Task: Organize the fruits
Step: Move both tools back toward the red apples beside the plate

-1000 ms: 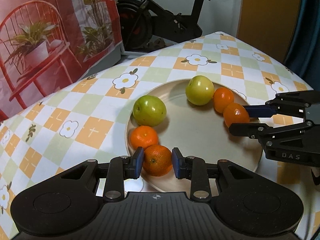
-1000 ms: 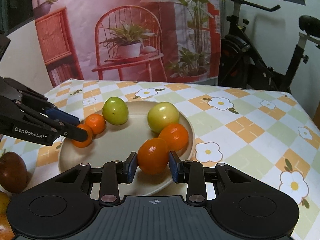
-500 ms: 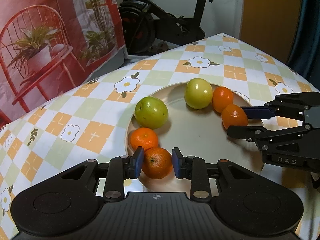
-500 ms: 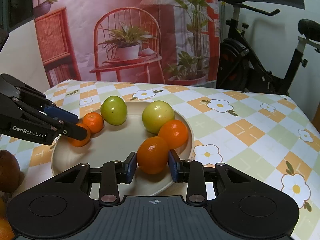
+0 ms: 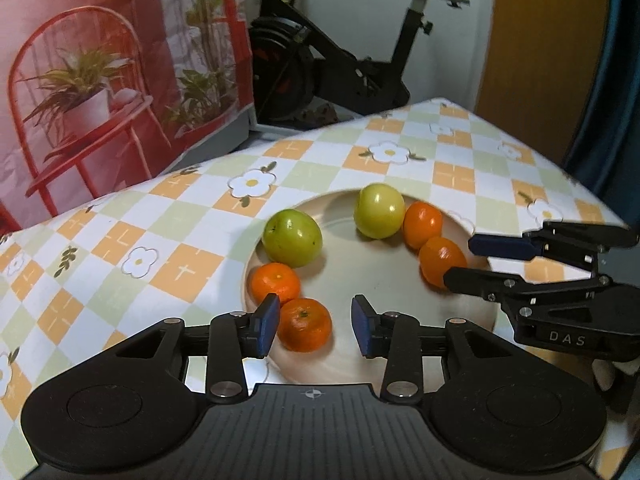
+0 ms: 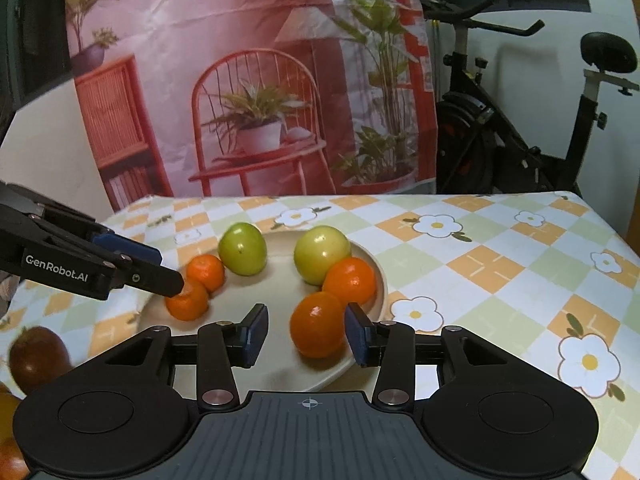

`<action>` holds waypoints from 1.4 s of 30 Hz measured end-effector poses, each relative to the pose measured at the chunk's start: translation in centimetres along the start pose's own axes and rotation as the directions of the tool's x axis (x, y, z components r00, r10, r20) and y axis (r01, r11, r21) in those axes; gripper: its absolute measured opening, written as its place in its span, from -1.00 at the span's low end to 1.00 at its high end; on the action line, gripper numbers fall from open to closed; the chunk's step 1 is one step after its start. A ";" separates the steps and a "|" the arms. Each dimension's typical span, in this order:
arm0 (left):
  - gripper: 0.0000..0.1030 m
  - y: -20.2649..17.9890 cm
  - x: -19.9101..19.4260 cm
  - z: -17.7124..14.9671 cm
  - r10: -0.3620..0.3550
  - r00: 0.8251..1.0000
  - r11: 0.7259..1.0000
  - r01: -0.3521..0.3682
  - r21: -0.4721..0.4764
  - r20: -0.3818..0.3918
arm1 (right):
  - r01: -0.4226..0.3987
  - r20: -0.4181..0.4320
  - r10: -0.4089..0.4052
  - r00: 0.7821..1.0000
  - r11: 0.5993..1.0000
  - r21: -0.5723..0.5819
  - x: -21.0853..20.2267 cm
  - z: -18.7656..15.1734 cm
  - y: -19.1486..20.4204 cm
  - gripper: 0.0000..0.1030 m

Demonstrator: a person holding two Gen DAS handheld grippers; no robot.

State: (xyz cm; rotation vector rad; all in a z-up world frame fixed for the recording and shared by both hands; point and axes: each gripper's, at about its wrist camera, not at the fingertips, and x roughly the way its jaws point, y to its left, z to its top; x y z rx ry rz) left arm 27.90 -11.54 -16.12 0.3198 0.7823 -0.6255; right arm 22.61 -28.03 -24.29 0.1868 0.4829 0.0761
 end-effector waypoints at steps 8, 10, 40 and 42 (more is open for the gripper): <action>-0.19 1.0 -4.2 -1.4 0.063 0.997 0.992 -0.057 -0.109 0.051 | -0.085 -0.040 0.086 0.995 0.996 0.027 -1.6 -0.8 1.0 -0.23; -0.19 1.0 -5.1 -1.9 0.076 0.995 0.990 -0.068 -0.121 0.067 | -0.103 -0.050 0.104 0.993 0.994 0.022 -1.9 -1.0 1.6 -0.23; -0.19 0.7 -12.7 -9.0 0.110 0.987 0.947 -0.068 -0.314 0.120 | -0.207 -0.094 0.199 0.976 0.975 -0.086 -7.8 -1.8 8.0 -0.23; -0.19 -0.1 -13.2 -9.2 0.109 0.986 0.954 -0.069 -0.291 0.123 | -0.204 -0.091 0.196 0.976 0.975 -0.091 -8.7 -2.0 7.9 -0.21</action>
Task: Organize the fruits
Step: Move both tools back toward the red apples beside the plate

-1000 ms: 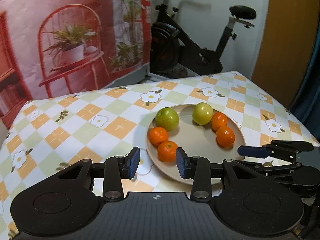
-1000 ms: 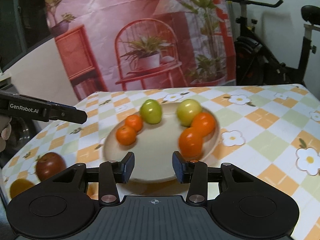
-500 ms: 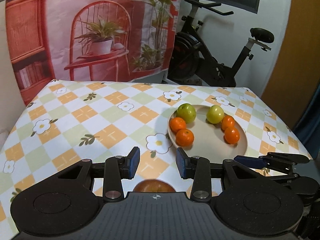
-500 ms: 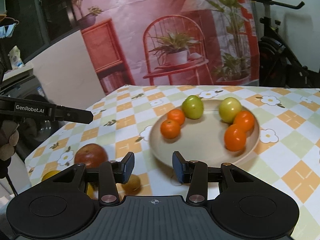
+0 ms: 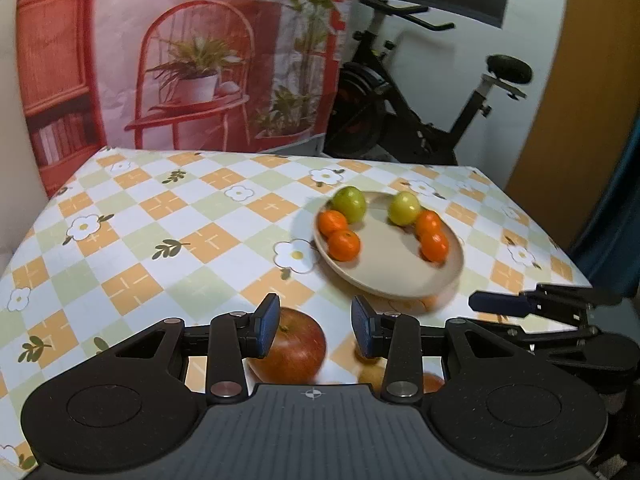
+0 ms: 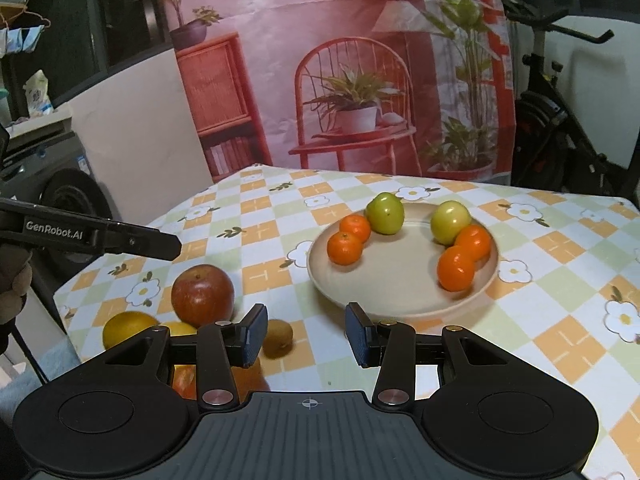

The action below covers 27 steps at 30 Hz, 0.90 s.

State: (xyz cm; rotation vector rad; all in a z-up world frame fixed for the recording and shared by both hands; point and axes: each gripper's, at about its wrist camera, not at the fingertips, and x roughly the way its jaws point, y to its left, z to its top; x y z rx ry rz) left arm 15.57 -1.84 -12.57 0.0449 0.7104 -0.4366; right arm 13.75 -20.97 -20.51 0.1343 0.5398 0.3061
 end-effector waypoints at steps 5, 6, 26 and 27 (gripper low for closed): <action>-0.19 -0.9 -1.5 -0.6 -0.024 1.000 1.000 0.023 0.010 0.018 | -0.002 -0.015 0.002 1.000 1.000 -0.026 -1.7 -1.2 0.8 -0.11; -0.19 -1.0 -1.7 -0.7 -0.029 0.999 1.000 0.028 0.011 0.018 | -0.005 -0.021 0.004 1.000 0.999 -0.035 -2.0 -1.5 1.1 -0.10; -0.20 -1.5 1.0 -2.2 -0.114 0.991 0.993 0.117 0.026 -0.075 | -0.156 -0.194 0.141 0.971 0.986 -0.061 1.1 -4.1 2.6 0.13; -0.20 -1.5 1.1 -2.2 -0.115 0.990 0.993 0.117 0.025 -0.078 | -0.163 -0.197 0.147 0.969 0.984 -0.069 1.4 -4.1 2.7 0.16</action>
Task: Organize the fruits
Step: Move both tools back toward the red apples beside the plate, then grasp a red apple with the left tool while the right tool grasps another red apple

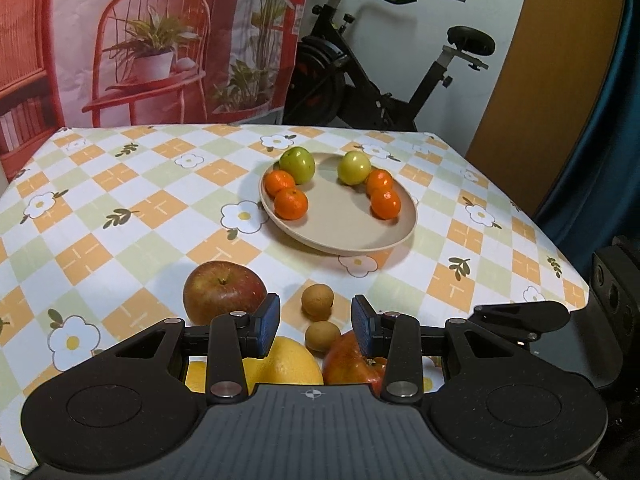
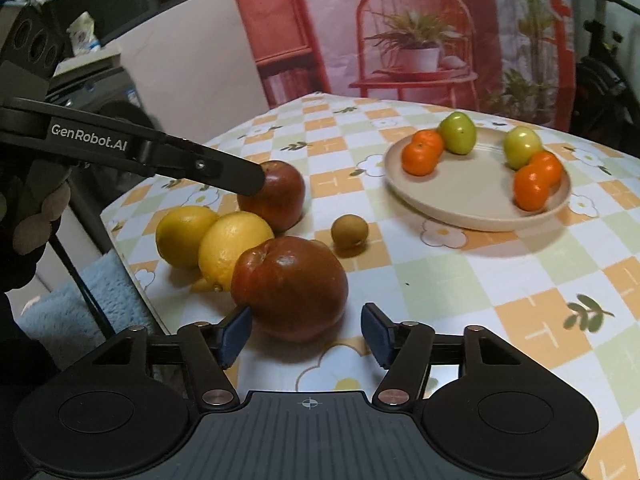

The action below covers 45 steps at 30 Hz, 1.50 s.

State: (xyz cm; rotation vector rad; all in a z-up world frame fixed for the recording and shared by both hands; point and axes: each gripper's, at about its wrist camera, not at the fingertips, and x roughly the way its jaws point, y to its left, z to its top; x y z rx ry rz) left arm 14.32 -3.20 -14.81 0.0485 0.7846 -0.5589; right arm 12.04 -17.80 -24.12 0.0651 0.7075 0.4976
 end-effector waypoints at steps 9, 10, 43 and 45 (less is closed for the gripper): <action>-0.20 0.4 0.5 -0.2 -0.012 1.000 0.999 0.012 -0.030 -0.020 | -0.029 -0.017 0.028 0.999 0.998 -0.060 1.8 0.6 0.5 0.20; -0.20 0.4 0.5 -0.2 -0.013 1.000 0.999 0.012 -0.031 -0.019 | -0.028 -0.017 0.027 0.999 0.997 -0.065 1.9 0.6 0.5 0.20; -0.33 -1.3 5.1 0.5 -0.198 0.968 0.978 0.184 -0.101 -0.151 | 0.083 0.098 -0.087 0.991 0.995 0.050 -0.2 -1.5 -2.5 0.19; -0.33 -1.4 5.3 0.4 -0.203 0.967 0.977 0.189 -0.099 -0.156 | 0.084 0.095 -0.089 0.991 0.995 0.054 -0.2 -1.5 -2.5 0.20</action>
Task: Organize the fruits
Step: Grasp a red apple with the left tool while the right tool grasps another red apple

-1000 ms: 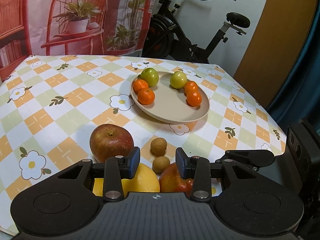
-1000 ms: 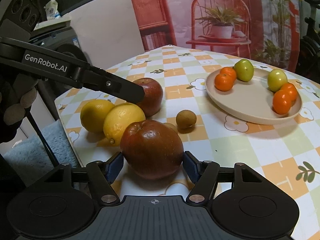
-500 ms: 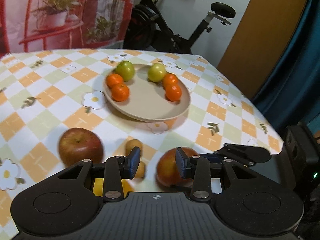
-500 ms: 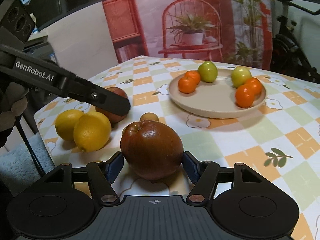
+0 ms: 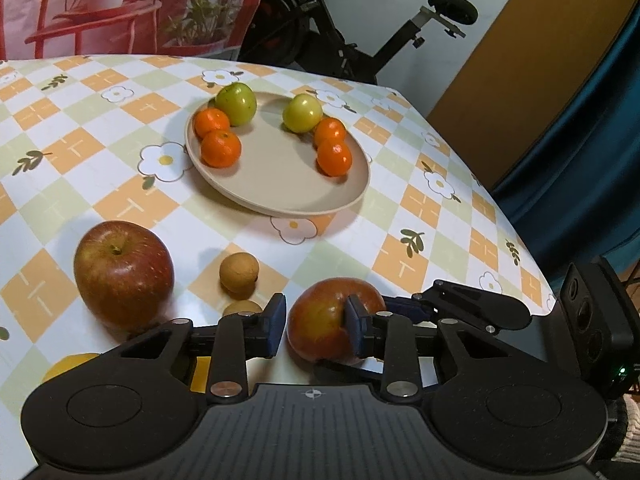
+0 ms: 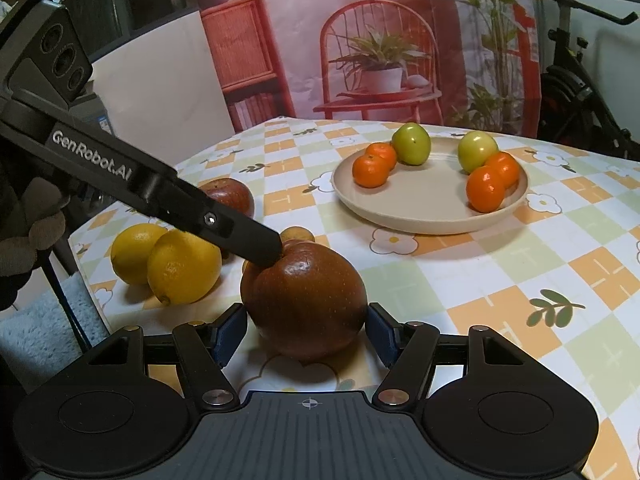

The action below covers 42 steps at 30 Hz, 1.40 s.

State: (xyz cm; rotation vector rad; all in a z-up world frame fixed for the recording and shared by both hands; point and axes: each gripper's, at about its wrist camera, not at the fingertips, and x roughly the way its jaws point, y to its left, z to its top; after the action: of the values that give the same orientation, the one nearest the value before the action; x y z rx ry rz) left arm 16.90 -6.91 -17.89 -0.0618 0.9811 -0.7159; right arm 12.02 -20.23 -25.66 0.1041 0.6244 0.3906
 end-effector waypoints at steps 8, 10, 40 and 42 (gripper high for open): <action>-0.33 0.0 0.3 0.0 -0.026 1.000 1.000 0.026 -0.006 0.005 | 0.011 -0.001 -0.011 1.000 1.000 0.007 -0.4 0.1 -0.1 0.19; -0.33 0.0 0.4 0.1 -0.030 1.000 1.000 0.030 -0.007 0.005 | 0.014 -0.009 -0.014 1.000 1.000 0.005 -0.4 0.1 -0.1 0.19; -0.44 1.1 1.4 0.5 -0.094 0.996 0.992 0.094 -0.083 0.010 | 0.026 -0.018 -0.026 1.000 0.999 0.019 0.0 0.1 -0.7 0.13; -0.44 1.1 1.4 0.5 -0.095 0.995 0.992 0.096 -0.084 0.012 | 0.027 -0.022 -0.027 0.999 0.999 0.017 0.1 0.2 -0.7 0.14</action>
State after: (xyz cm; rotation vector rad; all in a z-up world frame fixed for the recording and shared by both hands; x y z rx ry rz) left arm 18.39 -7.00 -19.05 -0.1861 1.0061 -0.7610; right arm 12.44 -20.84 -25.67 0.1080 0.6496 0.3610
